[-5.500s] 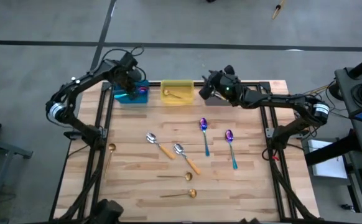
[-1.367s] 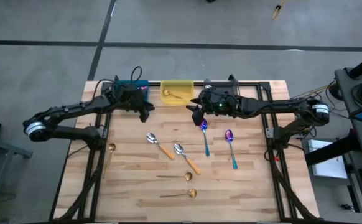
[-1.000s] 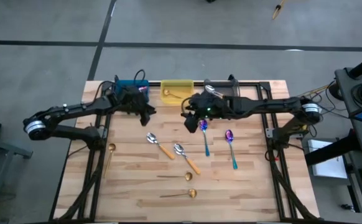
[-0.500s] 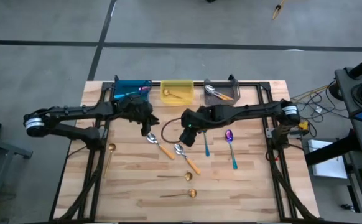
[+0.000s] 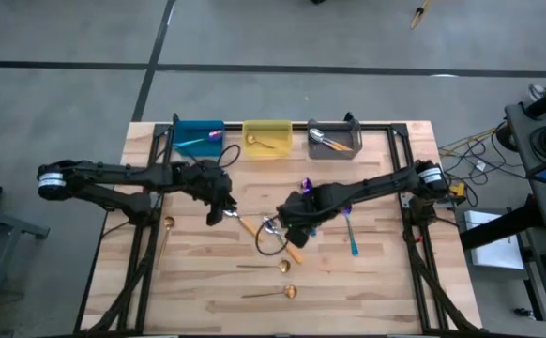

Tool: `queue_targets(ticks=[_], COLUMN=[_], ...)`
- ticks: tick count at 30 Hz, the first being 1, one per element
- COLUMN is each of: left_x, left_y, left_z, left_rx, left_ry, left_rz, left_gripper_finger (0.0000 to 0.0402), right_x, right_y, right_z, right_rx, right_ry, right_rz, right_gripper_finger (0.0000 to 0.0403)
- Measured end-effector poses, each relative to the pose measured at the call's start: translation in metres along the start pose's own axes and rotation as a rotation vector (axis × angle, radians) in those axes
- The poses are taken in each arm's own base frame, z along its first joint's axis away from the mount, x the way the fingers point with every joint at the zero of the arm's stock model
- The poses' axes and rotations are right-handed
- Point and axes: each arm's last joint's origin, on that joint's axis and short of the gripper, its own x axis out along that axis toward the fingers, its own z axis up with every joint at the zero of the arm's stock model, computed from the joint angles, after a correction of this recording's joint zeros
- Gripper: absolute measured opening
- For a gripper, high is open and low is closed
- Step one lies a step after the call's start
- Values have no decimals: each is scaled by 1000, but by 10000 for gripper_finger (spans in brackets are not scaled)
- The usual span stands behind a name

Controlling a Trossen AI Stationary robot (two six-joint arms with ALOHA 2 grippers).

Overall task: Sort silverware by color (type)
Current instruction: Put the gold spoon into the yellow bin

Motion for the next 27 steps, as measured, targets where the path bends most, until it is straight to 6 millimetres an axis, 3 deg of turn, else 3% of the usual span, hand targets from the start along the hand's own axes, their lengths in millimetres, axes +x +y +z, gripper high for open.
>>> queue_targets(ticks=[11,19,27], left_x=[3,6,10], left_y=[-14,-39,-71], left_z=[-2,-6,-6], left_rx=[51,132,239], left_ry=[15,35,-34], left_rz=[-45,-124,-195], left_gripper_finger=[72,72,71], right_x=[-3,2,24], right_y=[60,81,92], right_z=[-38,-61,-69], right_rx=[-260,-187,10], right_ry=[-143,-183,-187], right_rz=[143,135,103], right_gripper_finger=[170,170,170])
